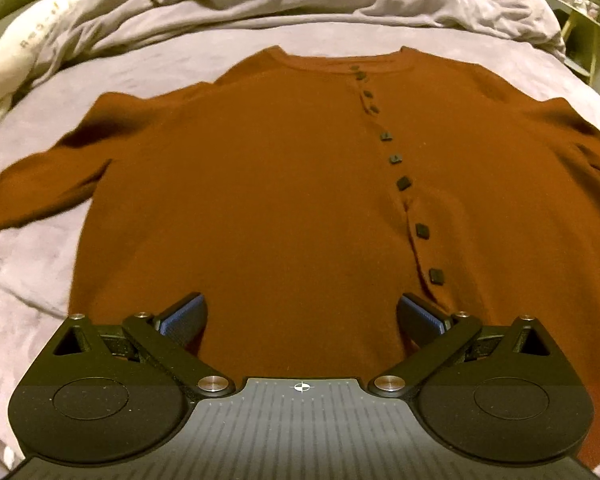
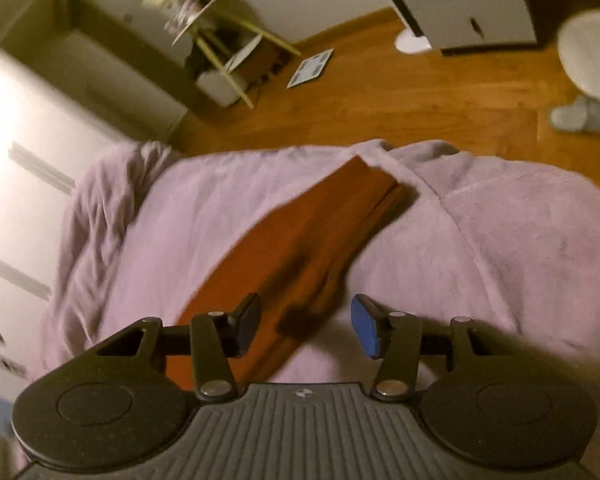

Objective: Fold small clothes
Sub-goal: 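Move both grippers over the brown cardigan toward a sleeve cuff, then grasp the ribbed sleeve cuff with the left gripper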

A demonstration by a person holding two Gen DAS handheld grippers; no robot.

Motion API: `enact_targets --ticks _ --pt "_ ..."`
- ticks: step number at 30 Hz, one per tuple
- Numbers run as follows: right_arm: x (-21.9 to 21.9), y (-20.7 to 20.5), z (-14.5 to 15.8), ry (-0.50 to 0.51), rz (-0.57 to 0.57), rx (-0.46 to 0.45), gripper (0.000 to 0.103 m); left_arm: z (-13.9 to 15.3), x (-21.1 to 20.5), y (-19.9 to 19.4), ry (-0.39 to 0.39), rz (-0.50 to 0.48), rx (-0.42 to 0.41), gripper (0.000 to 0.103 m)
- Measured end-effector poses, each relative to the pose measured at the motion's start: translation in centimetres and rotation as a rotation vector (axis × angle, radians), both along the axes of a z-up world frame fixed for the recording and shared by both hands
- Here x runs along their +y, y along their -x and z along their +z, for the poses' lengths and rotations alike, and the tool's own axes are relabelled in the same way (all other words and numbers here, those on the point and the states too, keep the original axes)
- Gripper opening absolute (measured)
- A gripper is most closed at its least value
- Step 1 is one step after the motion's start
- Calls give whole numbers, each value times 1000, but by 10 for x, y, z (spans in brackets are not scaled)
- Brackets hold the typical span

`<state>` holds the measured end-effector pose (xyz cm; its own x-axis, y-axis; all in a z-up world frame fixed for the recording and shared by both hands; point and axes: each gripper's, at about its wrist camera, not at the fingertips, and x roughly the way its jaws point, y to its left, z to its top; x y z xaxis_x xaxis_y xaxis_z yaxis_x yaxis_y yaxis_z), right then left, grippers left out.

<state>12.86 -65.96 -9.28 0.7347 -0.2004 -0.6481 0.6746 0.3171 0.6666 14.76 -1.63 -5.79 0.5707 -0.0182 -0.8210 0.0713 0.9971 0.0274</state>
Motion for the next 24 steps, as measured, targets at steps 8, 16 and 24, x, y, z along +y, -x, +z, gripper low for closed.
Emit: enact_targets --ticks 8,16,24 --pt "-9 -33 3 89 0 75 11 -6 8 -3 41 -48 24 103" --pt "188 -103 117 602 731 -176 8 21 10 -8 168 -93 -28 103" --pt "293 -108 82 582 958 -95 33 50 -16 -46 355 -195 -92 103"
